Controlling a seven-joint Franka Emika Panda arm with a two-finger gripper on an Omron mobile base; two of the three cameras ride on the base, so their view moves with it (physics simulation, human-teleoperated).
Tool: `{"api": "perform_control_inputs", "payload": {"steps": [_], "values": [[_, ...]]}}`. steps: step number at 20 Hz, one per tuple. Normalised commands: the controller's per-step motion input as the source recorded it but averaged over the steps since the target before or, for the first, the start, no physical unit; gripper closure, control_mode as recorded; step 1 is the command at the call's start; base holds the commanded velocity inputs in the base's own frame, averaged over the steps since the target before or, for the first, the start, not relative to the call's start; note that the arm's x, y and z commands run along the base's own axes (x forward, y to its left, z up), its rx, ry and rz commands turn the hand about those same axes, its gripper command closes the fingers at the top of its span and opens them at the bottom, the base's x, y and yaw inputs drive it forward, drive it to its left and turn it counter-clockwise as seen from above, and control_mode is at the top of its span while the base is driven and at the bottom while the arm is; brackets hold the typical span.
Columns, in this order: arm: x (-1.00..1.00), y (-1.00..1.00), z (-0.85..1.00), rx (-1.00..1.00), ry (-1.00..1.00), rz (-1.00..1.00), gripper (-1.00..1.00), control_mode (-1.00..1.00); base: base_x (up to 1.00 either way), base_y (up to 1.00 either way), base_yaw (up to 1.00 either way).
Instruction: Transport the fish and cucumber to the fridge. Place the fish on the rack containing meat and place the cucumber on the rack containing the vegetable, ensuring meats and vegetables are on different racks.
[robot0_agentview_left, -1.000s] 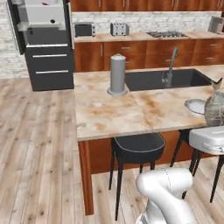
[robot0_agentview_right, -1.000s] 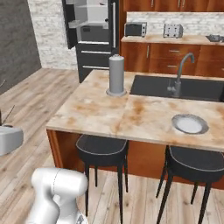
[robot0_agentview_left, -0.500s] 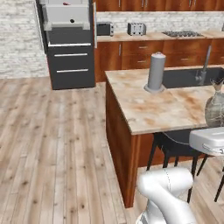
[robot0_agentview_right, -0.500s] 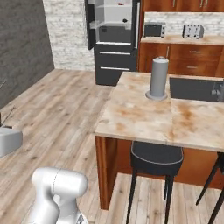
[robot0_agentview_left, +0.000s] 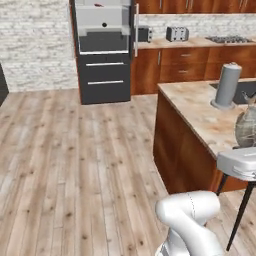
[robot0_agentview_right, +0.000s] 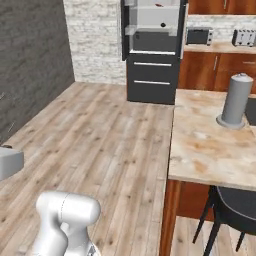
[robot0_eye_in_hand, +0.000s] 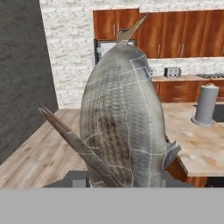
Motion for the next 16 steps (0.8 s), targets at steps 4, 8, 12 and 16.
{"api": "perform_control_inputs", "payload": {"steps": [4, 8, 12, 16], "values": [[0.00, 0.00, 0.00, 0.00, 0.00, 0.00, 1.00, 1.00, 1.00, 0.77, -0.04], [0.00, 0.00, 0.00, 0.00, 0.00, 0.00, 1.00, 1.00, 1.00, 0.74, -0.09], [0.00, 0.00, 0.00, 0.00, 0.00, 0.00, 1.00, 1.00, 1.00, 0.31, -0.13], [0.00, 0.00, 0.00, 0.00, 0.00, 0.00, 1.00, 1.00, 1.00, 0.27, -0.16]]}}
